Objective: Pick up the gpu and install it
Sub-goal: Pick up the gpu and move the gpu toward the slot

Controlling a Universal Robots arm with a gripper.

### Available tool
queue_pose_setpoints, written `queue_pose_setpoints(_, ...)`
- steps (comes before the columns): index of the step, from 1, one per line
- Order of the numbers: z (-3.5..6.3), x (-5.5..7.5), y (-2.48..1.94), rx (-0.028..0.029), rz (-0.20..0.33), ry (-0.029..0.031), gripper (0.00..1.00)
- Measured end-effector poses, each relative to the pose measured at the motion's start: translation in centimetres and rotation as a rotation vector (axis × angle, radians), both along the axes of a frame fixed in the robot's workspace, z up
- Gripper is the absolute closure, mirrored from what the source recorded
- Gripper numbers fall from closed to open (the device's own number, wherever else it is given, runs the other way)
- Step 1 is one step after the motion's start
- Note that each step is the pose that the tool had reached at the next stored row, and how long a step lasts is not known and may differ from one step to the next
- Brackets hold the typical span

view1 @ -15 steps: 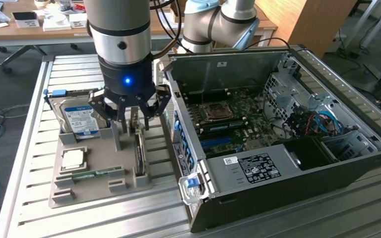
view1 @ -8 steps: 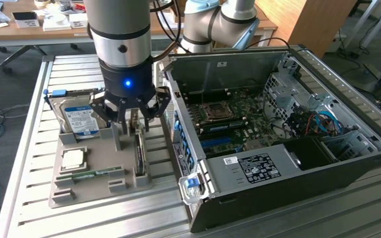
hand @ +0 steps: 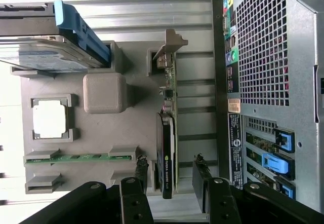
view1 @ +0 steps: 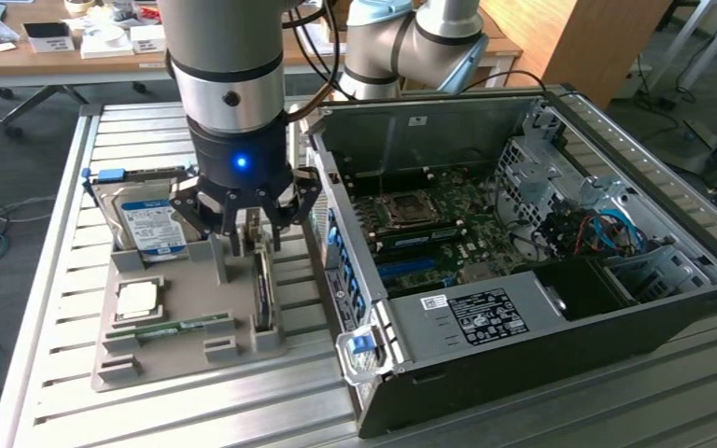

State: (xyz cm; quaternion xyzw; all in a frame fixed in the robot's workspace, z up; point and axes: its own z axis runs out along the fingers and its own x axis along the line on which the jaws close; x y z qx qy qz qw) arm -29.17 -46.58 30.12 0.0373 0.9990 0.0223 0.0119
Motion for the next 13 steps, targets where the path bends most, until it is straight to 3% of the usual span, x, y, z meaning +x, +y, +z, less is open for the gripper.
queue_pose_setpoints(13, -0.32, 0.00, 0.00, 0.0000, 0.000, 0.0001, 0.51)
